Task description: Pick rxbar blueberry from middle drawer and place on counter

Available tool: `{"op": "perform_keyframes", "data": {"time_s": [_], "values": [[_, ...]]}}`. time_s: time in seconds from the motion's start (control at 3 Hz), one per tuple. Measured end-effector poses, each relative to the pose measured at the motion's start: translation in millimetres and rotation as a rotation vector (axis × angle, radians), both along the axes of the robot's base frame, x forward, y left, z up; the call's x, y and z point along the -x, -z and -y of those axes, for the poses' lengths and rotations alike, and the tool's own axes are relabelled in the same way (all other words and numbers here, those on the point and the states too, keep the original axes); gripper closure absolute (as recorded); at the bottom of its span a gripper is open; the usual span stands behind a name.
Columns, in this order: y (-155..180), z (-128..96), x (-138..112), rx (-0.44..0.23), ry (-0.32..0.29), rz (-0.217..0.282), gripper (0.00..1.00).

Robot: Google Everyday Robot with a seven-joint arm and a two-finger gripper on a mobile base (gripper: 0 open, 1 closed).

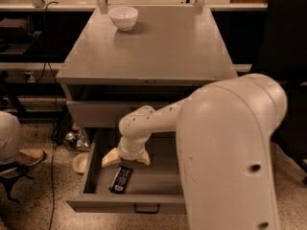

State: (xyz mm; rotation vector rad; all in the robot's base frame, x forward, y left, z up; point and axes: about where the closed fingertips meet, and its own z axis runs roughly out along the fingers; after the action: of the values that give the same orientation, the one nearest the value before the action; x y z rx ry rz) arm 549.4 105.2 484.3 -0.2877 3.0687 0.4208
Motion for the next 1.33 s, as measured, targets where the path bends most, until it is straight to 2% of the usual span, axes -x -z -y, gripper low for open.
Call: {"op": "perform_keyframes", "data": {"time_s": [0.33, 1.0, 1.33], "values": [[23.4, -16.6, 3.0, 0.031, 0.015, -0.033, 0.00], [58.2, -34.4, -3.2, 0.039, 0.132, -0.037, 0.00], [62.5, -37.8, -3.6, 0.046, 0.135, -0.040, 0.00]]}}
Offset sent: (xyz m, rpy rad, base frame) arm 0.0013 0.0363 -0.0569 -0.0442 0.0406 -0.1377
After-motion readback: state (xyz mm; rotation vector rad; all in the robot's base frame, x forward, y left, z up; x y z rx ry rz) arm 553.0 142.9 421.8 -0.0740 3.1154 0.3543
